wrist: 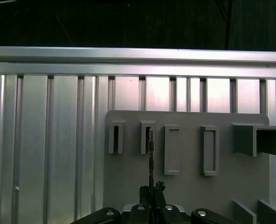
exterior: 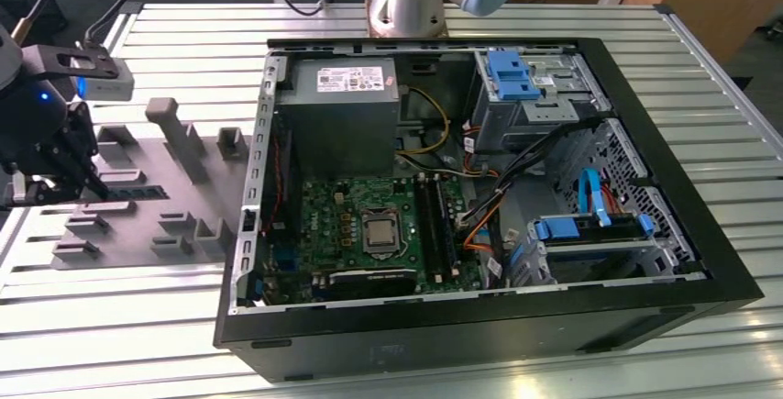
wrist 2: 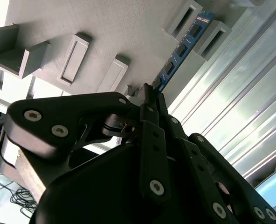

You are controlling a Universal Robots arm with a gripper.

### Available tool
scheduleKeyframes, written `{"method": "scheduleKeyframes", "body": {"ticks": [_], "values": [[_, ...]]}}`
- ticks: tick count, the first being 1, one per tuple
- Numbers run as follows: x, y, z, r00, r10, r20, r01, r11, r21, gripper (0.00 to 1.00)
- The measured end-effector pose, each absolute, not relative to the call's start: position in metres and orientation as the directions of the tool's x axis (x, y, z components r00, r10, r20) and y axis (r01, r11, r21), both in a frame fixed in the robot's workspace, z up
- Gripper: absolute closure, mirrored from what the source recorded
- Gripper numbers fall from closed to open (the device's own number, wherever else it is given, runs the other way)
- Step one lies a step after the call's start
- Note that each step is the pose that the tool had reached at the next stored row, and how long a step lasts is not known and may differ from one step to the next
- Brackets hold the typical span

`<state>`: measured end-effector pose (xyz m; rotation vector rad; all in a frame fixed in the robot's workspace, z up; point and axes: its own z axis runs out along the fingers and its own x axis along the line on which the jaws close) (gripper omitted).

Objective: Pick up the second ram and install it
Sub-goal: 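Pick up the second ram and move it above second insertion slot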

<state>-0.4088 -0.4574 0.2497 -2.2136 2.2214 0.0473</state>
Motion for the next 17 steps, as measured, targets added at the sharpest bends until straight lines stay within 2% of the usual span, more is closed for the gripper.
{"method": "scheduleKeyframes", "body": {"ticks": [11,13,17], "values": [[-0.409,-0.457,0.25,-0.004,-1.0,-0.025,-1.0,0.003,0.018,0.86],[-0.409,-0.457,0.27,-0.004,-1.0,-0.025,-1.0,0.003,0.018,0.86],[-0.409,-0.457,0.271,-0.004,-1.0,-0.025,-1.0,0.003,0.018,0.86]]}}
